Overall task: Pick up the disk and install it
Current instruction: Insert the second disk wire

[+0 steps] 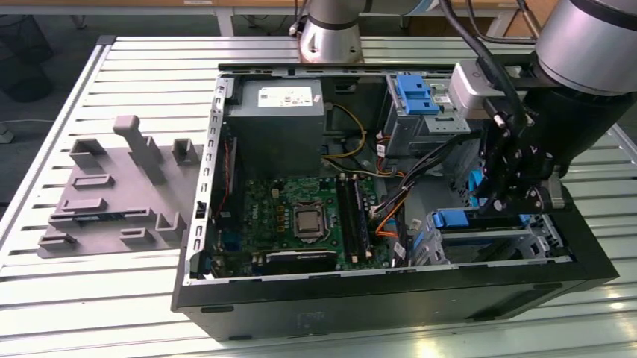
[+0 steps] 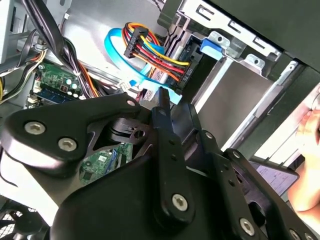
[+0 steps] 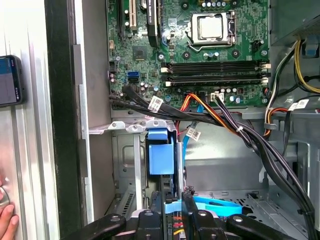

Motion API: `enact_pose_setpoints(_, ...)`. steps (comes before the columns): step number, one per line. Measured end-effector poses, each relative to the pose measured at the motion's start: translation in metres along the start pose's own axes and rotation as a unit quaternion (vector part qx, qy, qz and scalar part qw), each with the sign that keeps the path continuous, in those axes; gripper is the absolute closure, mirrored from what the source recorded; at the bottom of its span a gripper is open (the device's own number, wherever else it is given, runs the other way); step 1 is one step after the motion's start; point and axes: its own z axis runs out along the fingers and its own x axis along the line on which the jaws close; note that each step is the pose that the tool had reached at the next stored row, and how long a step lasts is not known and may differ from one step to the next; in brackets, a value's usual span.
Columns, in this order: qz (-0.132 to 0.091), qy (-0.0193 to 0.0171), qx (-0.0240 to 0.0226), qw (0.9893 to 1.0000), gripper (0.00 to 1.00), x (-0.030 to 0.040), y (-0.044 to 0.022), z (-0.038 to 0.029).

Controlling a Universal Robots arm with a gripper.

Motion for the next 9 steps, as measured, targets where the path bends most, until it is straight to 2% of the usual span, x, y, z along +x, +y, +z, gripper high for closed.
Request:
enact_pose_setpoints(4, 0.0, 0.0, 0.0, 1.0, 0.71, 0.0001, -0.0002, -0.0049)
enact_pose_setpoints(7, 0.0, -0.0001, 0.0, 1.0, 0.89, 0.0001, -0.0002, -0.0051)
enact_pose_setpoints(9, 0.0, 0.0, 0.0, 1.0, 0.89, 0.0001, -0.0002, -0.0052)
